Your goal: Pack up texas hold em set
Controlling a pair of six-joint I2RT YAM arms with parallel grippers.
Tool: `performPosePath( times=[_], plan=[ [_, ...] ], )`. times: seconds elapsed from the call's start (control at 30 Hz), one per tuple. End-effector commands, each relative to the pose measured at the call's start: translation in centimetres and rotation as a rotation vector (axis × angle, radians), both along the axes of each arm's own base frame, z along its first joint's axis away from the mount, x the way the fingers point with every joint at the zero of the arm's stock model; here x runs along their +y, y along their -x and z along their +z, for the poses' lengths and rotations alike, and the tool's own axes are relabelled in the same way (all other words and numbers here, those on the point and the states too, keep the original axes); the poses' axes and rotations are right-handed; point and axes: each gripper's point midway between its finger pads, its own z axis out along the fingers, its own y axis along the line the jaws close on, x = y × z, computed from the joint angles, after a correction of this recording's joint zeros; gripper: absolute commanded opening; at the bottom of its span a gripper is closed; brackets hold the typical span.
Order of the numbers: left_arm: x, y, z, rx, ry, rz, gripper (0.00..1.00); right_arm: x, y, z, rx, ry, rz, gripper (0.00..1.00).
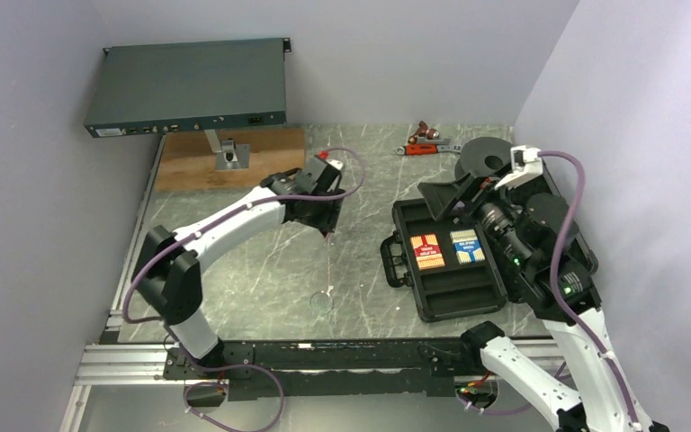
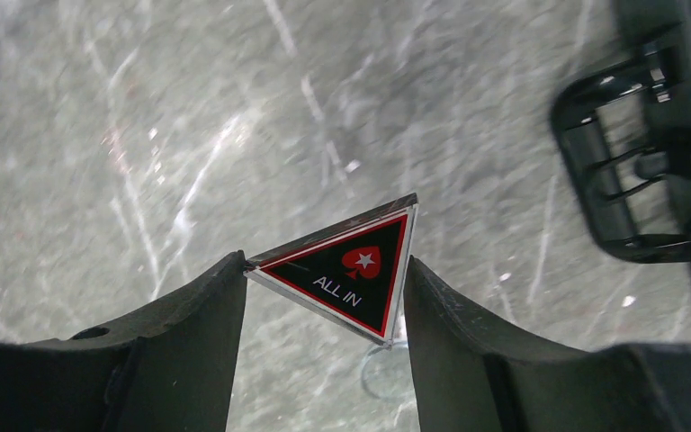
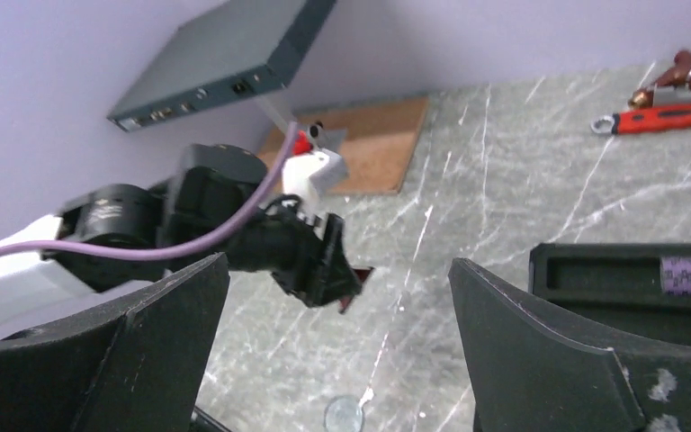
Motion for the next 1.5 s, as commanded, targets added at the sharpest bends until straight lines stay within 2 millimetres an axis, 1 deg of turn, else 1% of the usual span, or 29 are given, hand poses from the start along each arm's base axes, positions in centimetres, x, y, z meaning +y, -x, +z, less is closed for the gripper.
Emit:
performPosePath(
  times=[0.0, 0.13, 0.23, 0.33, 0.4, 0.47, 0.63, 0.67, 0.8, 0.9, 1.0, 1.27, 1.47],
  plan=[
    [-4.7, -0.8, 1.9, -0.029, 0.049, -0.102, 0.19, -0.8, 0.2, 4.5, -0.107, -0.064, -0.04, 0.96],
    [-9.1, -0.8, 2.8, -0.038, 0.089, -0.18, 0.18, -1.3, 0.9, 6.7, -0.158, -0.077, -0.045, 0.96],
    [-12.3, -0.8, 3.0, -0.045, 0.117, -0.238, 0.18, -2.1, 1.5, 8.8, -0.211, -0.1, -0.075, 0.96],
    [-15.1, -0.5, 3.4, -0.057, 0.147, -0.293, 0.18, -2.4, 2.1, 10.2, -0.253, -0.118, -0.078, 0.96],
    [-16.8, -0.3, 3.6, -0.06, 0.166, -0.325, 0.18, -2.6, 2.3, 10.6, -0.264, -0.123, -0.081, 0.96],
    [-18.3, 0.1, 3.3, -0.051, 0.178, -0.348, 0.18, -2.7, 2.4, 10.7, -0.268, -0.127, -0.082, 0.96],
    [-21.7, 1.3, 2.7, -0.022, 0.25, -0.411, 0.17, -2.7, 2.5, 9.9, -0.251, -0.135, -0.085, 0.95],
    [-22.3, 1.4, 2.3, -0.015, 0.259, -0.419, 0.17, -2.8, 2.6, 9.7, -0.246, -0.134, -0.086, 0.95],
    [-24.3, 2.2, 1.4, 0.006, 0.289, -0.456, 0.17, -3.1, 2.7, 9.0, -0.226, -0.124, -0.101, 0.95],
    [-25.7, 2.9, 1.1, 0.004, 0.313, -0.49, 0.17, -3.5, 2.8, 8.8, -0.225, -0.118, -0.116, 0.95],
    [-26.7, 3.6, 0.7, 0.017, 0.337, -0.509, 0.17, -3.6, 2.8, 8.5, -0.221, -0.116, -0.121, 0.95],
    [-28.4, 4.2, 0.3, 0.021, 0.371, -0.546, 0.18, -3.4, 2.6, 7.9, -0.199, -0.114, -0.116, 0.95],
    [-28.6, 4.0, 0.0, 0.008, 0.363, -0.547, 0.2, -3.4, 2.6, 7.9, -0.197, -0.118, -0.116, 0.95]
  ],
)
